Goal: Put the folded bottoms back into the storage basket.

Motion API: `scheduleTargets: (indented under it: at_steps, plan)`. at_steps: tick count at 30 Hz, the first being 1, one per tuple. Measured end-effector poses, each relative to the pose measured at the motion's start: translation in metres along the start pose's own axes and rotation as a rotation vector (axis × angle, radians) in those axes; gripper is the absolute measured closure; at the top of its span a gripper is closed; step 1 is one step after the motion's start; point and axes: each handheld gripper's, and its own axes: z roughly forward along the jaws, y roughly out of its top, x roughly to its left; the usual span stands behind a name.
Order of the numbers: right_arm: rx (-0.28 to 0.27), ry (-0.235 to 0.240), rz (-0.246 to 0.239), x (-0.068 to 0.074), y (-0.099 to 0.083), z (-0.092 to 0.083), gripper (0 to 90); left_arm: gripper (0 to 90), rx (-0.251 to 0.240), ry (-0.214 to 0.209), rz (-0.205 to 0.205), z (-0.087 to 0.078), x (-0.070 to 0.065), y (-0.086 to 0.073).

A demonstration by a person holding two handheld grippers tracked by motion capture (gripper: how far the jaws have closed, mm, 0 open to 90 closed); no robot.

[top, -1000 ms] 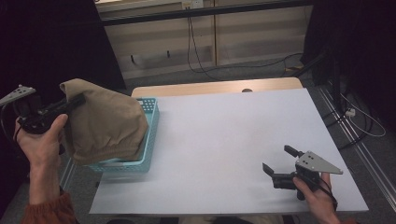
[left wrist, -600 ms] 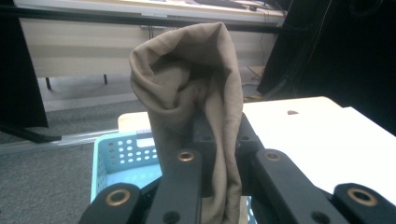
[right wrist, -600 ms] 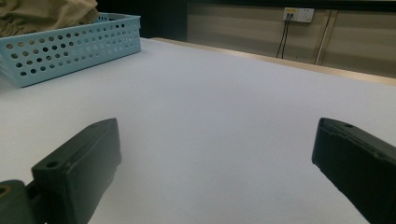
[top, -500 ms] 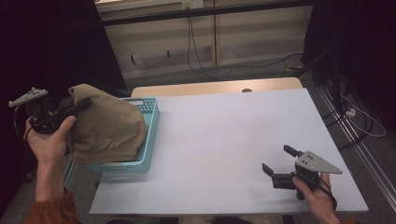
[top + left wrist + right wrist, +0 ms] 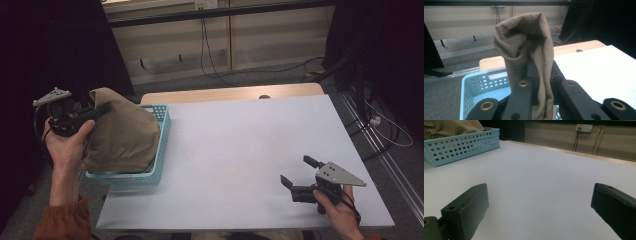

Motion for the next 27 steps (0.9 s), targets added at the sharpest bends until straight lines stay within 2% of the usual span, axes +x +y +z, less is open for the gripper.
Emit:
scheduleTargets:
  at_steps: [1,9,12,17,19,24,27]
  plan:
    - [0.000,0.001,0.000,0.000,0.000,0.000,1.4,84.3,0.007,0.000,-0.006,0.006,0.003,0.001]
    - [0.001,0.000,0.001,-0.001,0.000,0.000,1.4,84.2,0.021,-0.013,-0.035,0.024,0.010,0.000]
    - [0.001,0.000,0.000,-0.001,0.000,0.000,1.5,84.1,0.026,-0.024,-0.031,0.030,0.011,0.000]
    - [0.001,0.001,0.001,-0.001,0.000,0.001,1.4,84.1,0.041,-0.055,0.003,0.039,0.007,0.001]
    - [0.002,0.000,0.001,-0.001,0.000,0.001,1.4,84.1,0.043,-0.055,0.012,0.043,0.007,0.001]
    - [0.004,0.003,0.000,-0.001,-0.001,0.001,1.5,83.9,0.054,-0.041,-0.008,0.057,0.017,-0.003]
    - [0.005,0.002,0.001,-0.002,-0.001,0.001,1.4,83.9,0.057,-0.049,-0.016,0.063,0.020,-0.004]
